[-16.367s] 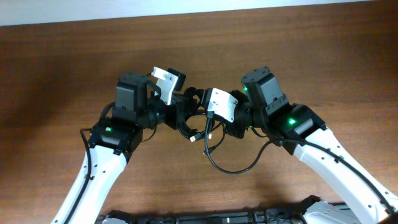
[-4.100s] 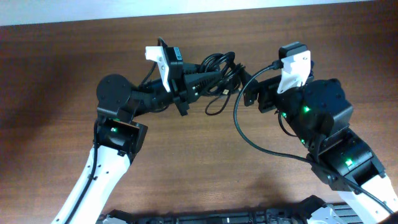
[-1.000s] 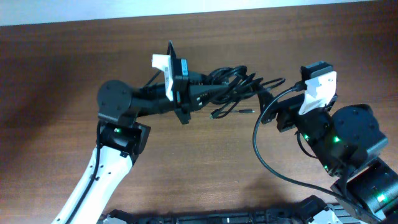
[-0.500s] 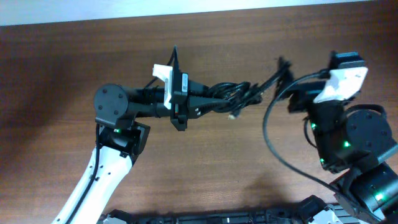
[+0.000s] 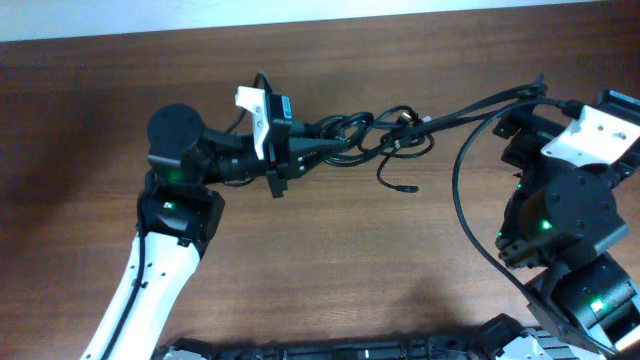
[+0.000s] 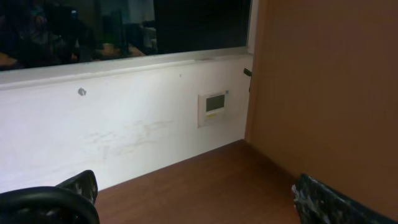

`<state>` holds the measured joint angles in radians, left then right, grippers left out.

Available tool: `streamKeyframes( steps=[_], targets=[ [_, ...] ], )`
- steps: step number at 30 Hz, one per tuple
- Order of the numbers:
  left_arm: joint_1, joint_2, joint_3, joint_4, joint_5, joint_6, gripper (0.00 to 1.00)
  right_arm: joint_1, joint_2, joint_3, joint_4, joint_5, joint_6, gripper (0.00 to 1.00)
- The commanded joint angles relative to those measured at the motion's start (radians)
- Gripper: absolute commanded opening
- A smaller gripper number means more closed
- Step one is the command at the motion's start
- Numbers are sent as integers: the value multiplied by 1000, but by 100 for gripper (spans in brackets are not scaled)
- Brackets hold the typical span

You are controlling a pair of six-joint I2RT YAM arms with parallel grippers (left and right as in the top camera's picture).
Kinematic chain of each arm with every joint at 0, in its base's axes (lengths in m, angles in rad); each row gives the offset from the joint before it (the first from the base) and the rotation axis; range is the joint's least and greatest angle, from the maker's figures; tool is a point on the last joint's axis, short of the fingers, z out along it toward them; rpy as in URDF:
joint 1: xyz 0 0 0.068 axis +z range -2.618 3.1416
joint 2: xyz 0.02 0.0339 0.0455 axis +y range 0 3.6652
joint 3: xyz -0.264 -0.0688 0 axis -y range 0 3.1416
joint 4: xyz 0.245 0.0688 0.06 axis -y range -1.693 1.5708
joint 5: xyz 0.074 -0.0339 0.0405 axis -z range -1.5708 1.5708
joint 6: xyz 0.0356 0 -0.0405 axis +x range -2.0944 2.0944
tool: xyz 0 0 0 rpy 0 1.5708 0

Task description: Untangle cables

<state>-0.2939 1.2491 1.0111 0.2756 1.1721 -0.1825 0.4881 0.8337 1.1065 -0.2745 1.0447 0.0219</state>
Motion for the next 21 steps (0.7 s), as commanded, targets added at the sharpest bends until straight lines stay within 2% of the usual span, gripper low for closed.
streamKeyframes(
  steps=[1,4,6,8,12,15,18,21],
  targets=[
    [50,-6,-9,-87,12,172,0,-24,-34,20,62,166,34,99],
    [50,-6,-9,-143,210,406,0,-24,-34,20,91,151,34,99],
    [50,-6,-9,-178,227,451,0,-24,-34,20,115,93,34,99],
    [50,-6,-9,-177,227,451,0,-24,-34,20,119,-24,34,99],
    [50,-6,-9,-172,216,450,0,-24,-26,19,80,-481,34,99],
    [50,-6,-9,-150,179,432,0,-24,6,19,21,-596,34,99],
    [50,-6,-9,-120,47,294,0,-24,50,19,-99,-601,34,99],
    [50,-6,-9,-111,-16,230,0,-24,88,19,-191,-649,34,99]
  ],
)
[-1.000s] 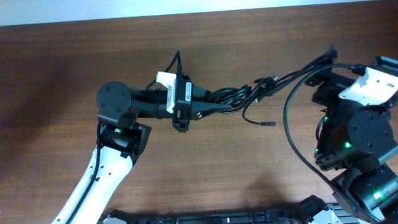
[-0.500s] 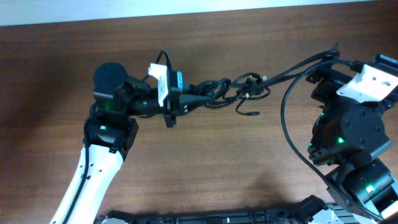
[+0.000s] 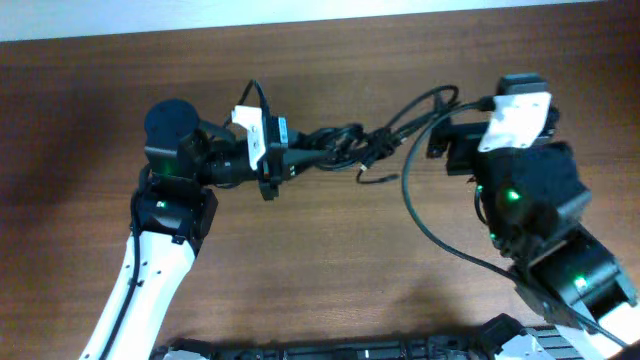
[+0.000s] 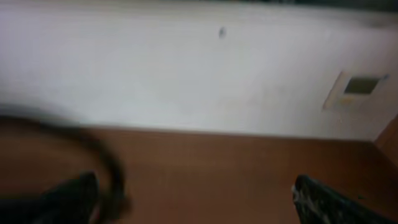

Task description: Untangle cables

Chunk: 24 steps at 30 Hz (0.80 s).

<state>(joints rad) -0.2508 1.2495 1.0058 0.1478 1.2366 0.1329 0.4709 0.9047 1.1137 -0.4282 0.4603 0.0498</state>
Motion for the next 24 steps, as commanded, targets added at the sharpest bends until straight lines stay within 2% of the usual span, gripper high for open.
streamKeyframes(
  steps=[1,3,6,11,14,15,16,17,20,24],
  targets=[
    [7,-6,-3,20,-110,-110,0,-6,28,12,-62,-98,6,99],
    [7,-6,-3,19,-184,-193,0,-6,45,12,-98,-157,11,99],
    [6,-6,-3,27,-190,-212,0,-6,51,12,-103,-248,82,99],
    [7,-6,-3,27,-190,-216,0,-6,51,12,-113,-257,490,99],
    [3,-6,-3,29,-179,-216,0,-6,51,12,-115,-327,636,100],
    [2,-6,-3,37,-174,-216,0,-7,51,12,-109,-325,664,81],
    [2,-6,-3,55,-146,-216,0,-6,51,12,-100,-328,666,69],
    [2,-6,-3,81,-111,-216,0,-6,51,12,-91,-342,666,65],
    [2,-6,-3,159,-39,-275,0,-6,51,12,-70,-372,666,64],
    [2,-6,-3,191,11,-278,0,-6,51,12,-54,-375,667,65]
  ],
)
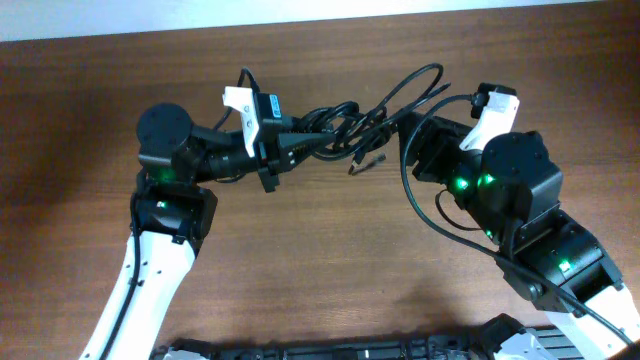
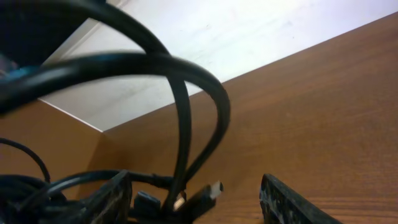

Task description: Untangle cables

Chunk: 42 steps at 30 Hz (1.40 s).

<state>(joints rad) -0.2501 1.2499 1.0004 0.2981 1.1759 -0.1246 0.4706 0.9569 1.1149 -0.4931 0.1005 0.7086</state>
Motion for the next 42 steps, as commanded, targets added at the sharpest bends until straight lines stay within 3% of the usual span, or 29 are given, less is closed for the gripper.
streamKeyframes(
  steps=[1,7,8,10,11,19,24,35,41,42],
  targets=[
    [1,-6,2,67,100,-27,0,-6,-1,11,11,-14,21,65],
    [1,-6,2,132,112,-111,0,-6,52,11,42,-18,33,64],
    [1,-6,2,133,112,-111,0,-6,60,11,48,-19,33,50],
    [2,-6,2,128,111,-111,0,-6,64,11,47,-19,33,7],
    [2,-6,2,129,102,-111,0,-6,64,11,45,-19,33,4],
    [2,-6,2,28,-56,-111,0,-6,30,11,64,-106,29,4],
    [2,-6,2,-93,-232,-161,0,-6,-56,11,69,-116,-21,4],
    [2,-6,2,-91,-241,-212,0,-6,-75,11,198,-133,-68,4],
    [2,-6,2,-90,-230,-211,0,-6,-66,11,356,48,-133,4],
    [1,-6,2,-90,-214,-164,0,-6,-60,11,357,61,-133,4]
  ],
)
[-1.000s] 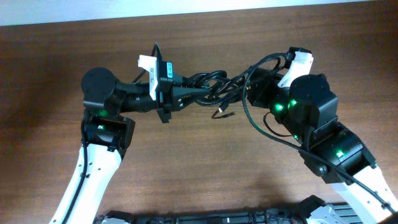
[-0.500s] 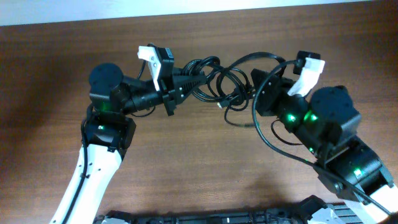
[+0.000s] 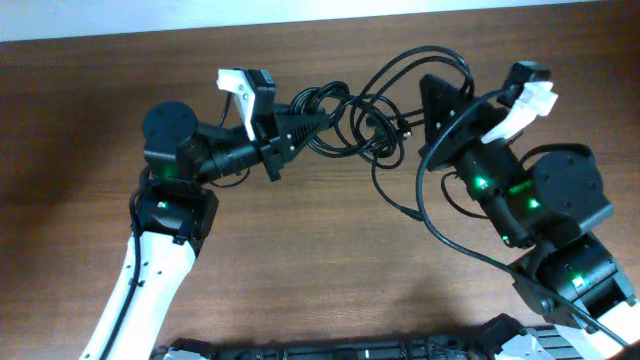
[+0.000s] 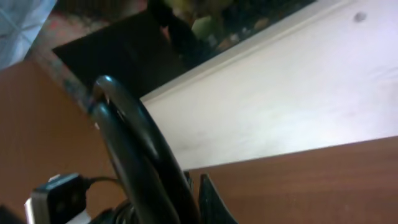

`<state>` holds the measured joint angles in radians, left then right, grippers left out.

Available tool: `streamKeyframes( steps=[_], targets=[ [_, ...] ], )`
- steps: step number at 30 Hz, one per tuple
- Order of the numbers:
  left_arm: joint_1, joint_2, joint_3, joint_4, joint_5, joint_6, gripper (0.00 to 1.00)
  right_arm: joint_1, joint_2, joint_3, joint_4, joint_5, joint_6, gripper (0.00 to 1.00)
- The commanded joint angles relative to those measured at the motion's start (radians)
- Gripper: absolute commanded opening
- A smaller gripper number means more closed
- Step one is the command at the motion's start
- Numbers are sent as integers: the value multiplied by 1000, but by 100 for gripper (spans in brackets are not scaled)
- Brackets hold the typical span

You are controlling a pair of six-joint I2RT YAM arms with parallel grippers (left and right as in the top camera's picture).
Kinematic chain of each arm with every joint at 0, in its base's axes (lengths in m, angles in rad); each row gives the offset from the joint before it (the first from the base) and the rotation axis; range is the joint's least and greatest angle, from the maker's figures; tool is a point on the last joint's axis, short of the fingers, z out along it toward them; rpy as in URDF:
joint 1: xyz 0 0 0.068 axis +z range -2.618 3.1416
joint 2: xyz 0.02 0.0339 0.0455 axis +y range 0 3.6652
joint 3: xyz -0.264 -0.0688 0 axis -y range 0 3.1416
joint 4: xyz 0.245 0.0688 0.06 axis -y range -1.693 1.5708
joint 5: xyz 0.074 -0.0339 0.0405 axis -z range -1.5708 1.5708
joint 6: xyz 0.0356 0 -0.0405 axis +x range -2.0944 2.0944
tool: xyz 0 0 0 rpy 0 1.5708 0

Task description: Untangle cables

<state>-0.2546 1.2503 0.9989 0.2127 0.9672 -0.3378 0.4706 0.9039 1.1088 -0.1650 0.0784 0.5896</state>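
A tangle of black cables [image 3: 350,120] hangs between both arms above the brown table [image 3: 300,250]. My left gripper [image 3: 300,128] is shut on the tangle's left end. My right gripper [image 3: 432,92] is at the tangle's right side. In the right wrist view its fingers [image 4: 208,200] stand almost together, and a thick black cable loop [image 4: 140,149] runs down between them. One long cable [image 3: 440,235] trails from the tangle down past the right arm. A loose plug end [image 3: 408,213] lies on the table below the tangle.
The table's far edge meets a white wall [image 3: 300,15] at the top of the overhead view. The right arm's body [image 3: 530,200] fills the right side. A dark bar [image 3: 330,350] runs along the front edge.
My right gripper was open with the loops between its wide-spread fingers; now the fingers are together on a thick loop and the wrist has turned. The tangle sits slightly higher and more spread.
My left gripper held the tangle's left end throughout. My right gripper was open at the far right, then nearer the loops, then open around them. Now it is shut on a loop beside the tangle.
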Motion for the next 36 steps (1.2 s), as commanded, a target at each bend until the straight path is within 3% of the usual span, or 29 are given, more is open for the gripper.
streamKeyframes(
  steps=[1,4,8,11,17,24,28,31,33,36],
  targets=[
    [6,-7,3,-6,53,137,0,-6,-5,18,29,96,-14,4],
    [6,-7,3,-19,244,362,0,-6,2,18,28,171,-18,4],
    [6,-6,3,-141,223,515,0,-6,-1,18,29,317,-66,4],
    [6,-6,3,-220,86,520,0,-6,-1,18,51,418,-66,4],
    [7,-6,3,-343,11,635,0,-6,-1,18,61,608,-66,4],
    [7,-6,3,-440,17,775,0,-6,-1,18,61,822,-66,4],
    [7,-6,3,-439,169,866,0,-6,-1,18,70,903,-66,4],
    [7,-6,3,-438,171,879,0,-6,-1,18,67,900,-66,5],
    [6,-6,3,-425,171,879,0,-6,8,17,39,894,-66,14],
    [6,-6,3,-404,182,878,0,-6,25,17,-29,858,-66,47]
  ],
)
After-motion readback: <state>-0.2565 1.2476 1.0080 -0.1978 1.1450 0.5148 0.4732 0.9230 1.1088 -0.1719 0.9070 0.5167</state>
